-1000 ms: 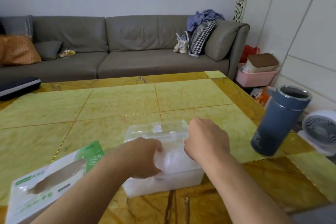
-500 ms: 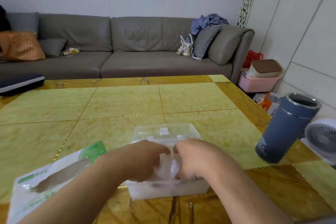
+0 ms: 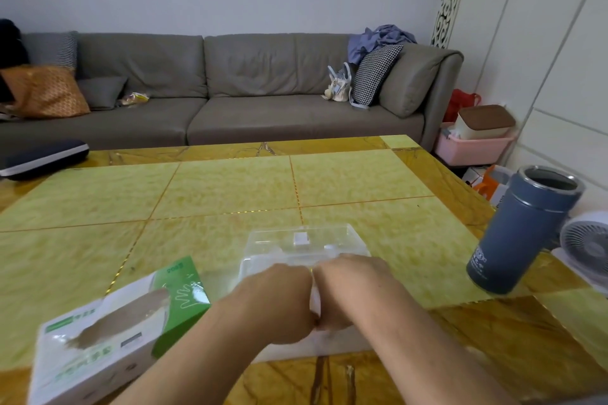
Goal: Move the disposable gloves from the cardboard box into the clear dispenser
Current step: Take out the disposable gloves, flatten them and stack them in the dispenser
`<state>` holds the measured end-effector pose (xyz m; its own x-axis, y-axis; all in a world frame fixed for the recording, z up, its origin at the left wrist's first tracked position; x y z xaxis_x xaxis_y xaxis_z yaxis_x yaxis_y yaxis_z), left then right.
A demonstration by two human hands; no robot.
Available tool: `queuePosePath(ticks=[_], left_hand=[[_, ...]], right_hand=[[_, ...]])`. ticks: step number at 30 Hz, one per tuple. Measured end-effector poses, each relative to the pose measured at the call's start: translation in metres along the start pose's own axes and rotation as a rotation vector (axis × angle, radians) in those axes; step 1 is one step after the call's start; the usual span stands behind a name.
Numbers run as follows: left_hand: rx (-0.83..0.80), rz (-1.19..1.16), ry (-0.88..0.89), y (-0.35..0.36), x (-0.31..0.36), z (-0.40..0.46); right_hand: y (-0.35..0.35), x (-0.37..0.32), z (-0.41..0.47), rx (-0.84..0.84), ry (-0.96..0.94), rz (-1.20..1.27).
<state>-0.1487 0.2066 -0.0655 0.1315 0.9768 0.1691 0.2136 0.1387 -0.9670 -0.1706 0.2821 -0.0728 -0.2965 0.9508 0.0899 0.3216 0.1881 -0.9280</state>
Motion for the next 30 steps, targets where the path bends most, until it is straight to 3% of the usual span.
queuePosePath(ticks=[4,11,14,19,26,30], left_hand=[[-0.093,0.078,-0.117,0.012,-0.028,0.003],[-0.285,0.291,-0.085,0.017,-0.017,0.0],[-0.299,0.233,-0.041,0.021,-0.016,0.001],[-0.134,0.026,-0.006,0.001,-0.014,-0.016],[0.217,0.026,0.107,-0.036,-0.011,-0.046],[0.214,-0.011,0.02,-0.036,-0.02,-0.034]], right_hand=[[0.005,0.009,-0.002,0.003,0.032,0.069],[0.021,0.011,-0.004,-0.129,0.104,0.172],[0.021,0.012,-0.008,-0.136,0.111,0.226],[0.01,0.01,-0.015,-0.006,0.093,0.259],[-0.022,-0.005,-0.035,0.266,0.041,0.13],[-0.015,-0.009,-0.031,0.211,0.095,0.145]])
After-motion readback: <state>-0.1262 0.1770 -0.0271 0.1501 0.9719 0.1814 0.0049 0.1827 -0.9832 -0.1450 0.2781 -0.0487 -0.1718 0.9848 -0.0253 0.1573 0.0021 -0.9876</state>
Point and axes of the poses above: each hand's wrist, its own z-axis towards the middle knuckle, its own y-axis out of the palm, x = y × z, the point moved 10 cm from there along z, towards the middle knuckle, and after that the axes turned 8 degrees about x, right-handed, at the moved point
